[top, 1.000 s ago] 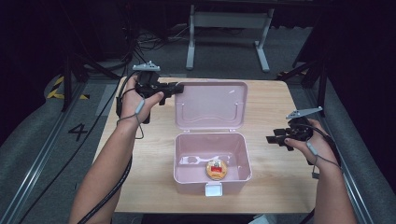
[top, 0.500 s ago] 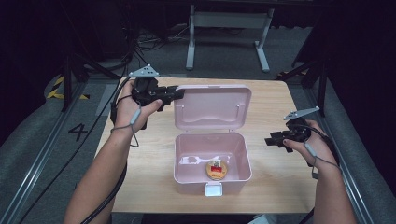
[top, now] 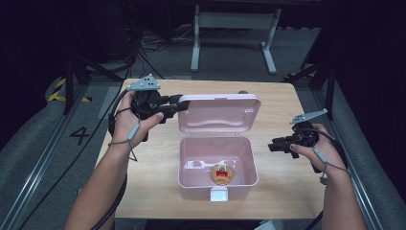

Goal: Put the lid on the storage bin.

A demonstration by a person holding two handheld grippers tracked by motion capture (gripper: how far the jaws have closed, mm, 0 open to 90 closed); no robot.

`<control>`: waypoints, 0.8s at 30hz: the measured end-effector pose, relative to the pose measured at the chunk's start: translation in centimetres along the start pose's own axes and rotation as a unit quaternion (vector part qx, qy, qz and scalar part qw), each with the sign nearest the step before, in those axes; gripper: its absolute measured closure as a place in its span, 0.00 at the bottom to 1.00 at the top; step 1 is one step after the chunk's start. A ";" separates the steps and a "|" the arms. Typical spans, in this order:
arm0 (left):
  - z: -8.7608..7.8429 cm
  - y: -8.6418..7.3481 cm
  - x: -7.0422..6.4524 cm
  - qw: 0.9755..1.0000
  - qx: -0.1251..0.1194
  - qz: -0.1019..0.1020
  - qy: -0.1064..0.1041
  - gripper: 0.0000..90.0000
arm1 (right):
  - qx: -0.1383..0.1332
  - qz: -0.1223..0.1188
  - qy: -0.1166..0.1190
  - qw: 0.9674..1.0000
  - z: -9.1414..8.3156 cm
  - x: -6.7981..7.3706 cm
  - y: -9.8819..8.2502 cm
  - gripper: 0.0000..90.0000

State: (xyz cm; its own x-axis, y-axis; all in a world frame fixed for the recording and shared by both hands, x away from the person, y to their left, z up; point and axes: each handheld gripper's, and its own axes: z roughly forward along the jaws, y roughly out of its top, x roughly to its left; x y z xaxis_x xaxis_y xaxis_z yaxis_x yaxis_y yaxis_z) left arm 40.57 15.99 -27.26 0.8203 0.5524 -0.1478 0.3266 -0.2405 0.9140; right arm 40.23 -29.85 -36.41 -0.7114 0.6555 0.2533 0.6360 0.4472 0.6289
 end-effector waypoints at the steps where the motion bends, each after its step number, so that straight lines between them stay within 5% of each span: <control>1: -0.1 -0.1 -0.2 1.000 -0.001 0.003 -0.001 0.72 | 0.000 -0.001 0.001 1.000 -0.1 0.2 0.0 0.70; 6: -0.2 -0.9 -0.7 1.000 0.006 0.001 -0.020 0.68 | 0.002 -0.005 0.006 1.000 -0.2 0.7 0.2 0.71; 24: -0.5 -2.4 -1.9 0.999 0.002 0.022 -0.029 0.62 | -0.014 -0.034 0.027 0.999 -1.4 2.9 1.0 0.92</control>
State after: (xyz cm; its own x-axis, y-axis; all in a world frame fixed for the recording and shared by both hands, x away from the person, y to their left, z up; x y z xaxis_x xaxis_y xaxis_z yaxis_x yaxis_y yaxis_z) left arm 38.01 15.88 -29.01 0.8596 0.4945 -0.1284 0.2910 -0.2673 0.9186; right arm 38.39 -28.37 -34.03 -0.7676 0.5909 0.2482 0.5784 0.4719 0.6654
